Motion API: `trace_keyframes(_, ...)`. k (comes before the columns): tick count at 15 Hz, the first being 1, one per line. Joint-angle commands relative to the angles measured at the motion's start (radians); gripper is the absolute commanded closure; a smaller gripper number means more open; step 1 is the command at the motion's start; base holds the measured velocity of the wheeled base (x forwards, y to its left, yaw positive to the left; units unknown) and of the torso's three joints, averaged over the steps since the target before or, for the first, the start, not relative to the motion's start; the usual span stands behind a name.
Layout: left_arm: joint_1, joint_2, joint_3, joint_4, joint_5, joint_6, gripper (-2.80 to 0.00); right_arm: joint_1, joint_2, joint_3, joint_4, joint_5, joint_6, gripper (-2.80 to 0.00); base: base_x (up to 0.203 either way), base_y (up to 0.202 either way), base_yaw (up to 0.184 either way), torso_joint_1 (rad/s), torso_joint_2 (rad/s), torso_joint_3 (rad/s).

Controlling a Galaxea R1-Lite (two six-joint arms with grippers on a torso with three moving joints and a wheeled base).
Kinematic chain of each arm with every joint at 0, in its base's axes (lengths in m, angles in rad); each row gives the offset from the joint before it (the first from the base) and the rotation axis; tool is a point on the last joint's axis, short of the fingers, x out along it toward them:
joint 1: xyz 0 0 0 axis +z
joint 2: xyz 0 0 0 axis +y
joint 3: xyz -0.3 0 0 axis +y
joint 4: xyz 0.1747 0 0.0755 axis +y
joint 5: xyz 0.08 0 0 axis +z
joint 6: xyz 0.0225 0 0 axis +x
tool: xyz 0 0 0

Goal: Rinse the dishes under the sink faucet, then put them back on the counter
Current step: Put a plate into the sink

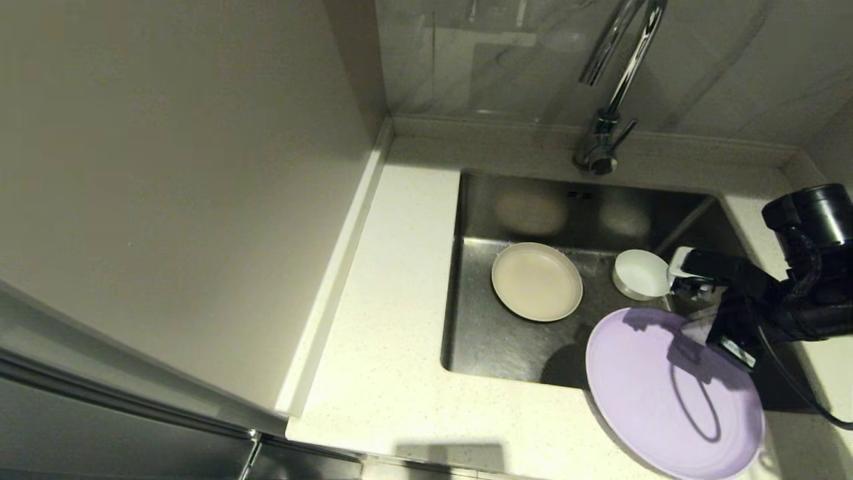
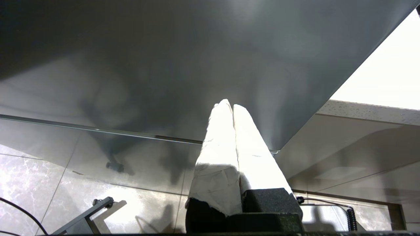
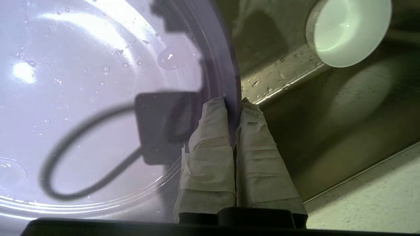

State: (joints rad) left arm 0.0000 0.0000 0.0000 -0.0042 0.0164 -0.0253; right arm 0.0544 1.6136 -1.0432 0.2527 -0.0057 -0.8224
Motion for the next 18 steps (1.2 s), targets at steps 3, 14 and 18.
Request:
trace_keyframes(3,0.000,-0.003,0.000,0.000,0.000,0.001,0.00,0.030,0.067,-0.092,0.000,-0.039,0.070,0.00,0.000,0.000,0.000,0.000,0.00,0.000)
trace_keyframes(14,0.000,-0.003,0.000,0.000,0.000,-0.001,0.00,0.050,0.273,-0.307,-0.018,-0.181,0.349,0.00,0.000,0.000,0.000,0.000,0.00,0.000)
trace_keyframes(18,0.000,-0.003,0.000,0.000,0.000,-0.001,0.00,0.029,0.324,-0.307,-0.052,-0.181,0.346,0.00,0.000,0.000,0.000,0.000,0.00,0.000)
